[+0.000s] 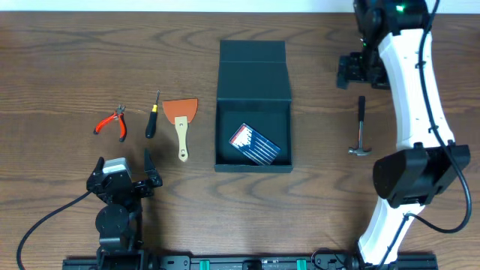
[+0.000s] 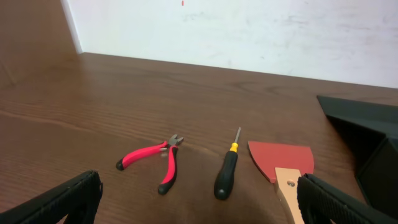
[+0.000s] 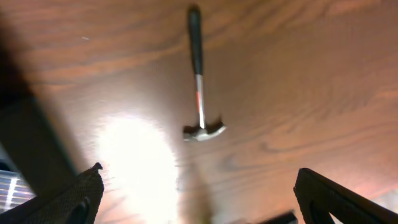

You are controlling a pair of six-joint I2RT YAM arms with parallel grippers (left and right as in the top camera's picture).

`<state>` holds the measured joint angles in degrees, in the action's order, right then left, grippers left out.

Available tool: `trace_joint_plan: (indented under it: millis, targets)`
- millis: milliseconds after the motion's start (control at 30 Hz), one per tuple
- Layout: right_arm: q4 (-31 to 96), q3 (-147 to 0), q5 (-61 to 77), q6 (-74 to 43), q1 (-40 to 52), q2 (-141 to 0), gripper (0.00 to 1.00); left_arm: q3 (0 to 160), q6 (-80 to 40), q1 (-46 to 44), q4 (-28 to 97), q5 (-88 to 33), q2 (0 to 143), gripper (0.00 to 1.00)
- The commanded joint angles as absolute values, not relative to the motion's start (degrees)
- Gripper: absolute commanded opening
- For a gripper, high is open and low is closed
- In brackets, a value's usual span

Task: Pack container
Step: 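Move the right gripper to the claw hammer and grasp its head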

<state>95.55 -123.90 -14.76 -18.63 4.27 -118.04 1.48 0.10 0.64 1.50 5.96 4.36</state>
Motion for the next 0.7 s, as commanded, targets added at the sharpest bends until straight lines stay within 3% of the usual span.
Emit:
trace_joint_plan:
  millis: [0, 267, 667]
  targets:
    - [95.48, -120.46, -14.35, -18.00, 3.46, -117.86, 0.99, 0.23, 0.84, 0.84, 3.57, 6.61, 3.99, 0.99]
    - [85.93, -104.38, -14.02, -17.78, 2.39, -115.35, 0.99, 0.23, 0.84, 0.84, 3.57, 6.61, 3.99, 0.99]
    - [62.63, -73.67, -5.04, -5.85, -1.17, -105.71, 0.99, 0.23, 0.84, 0.84, 3.57, 6.61, 3.99, 0.99]
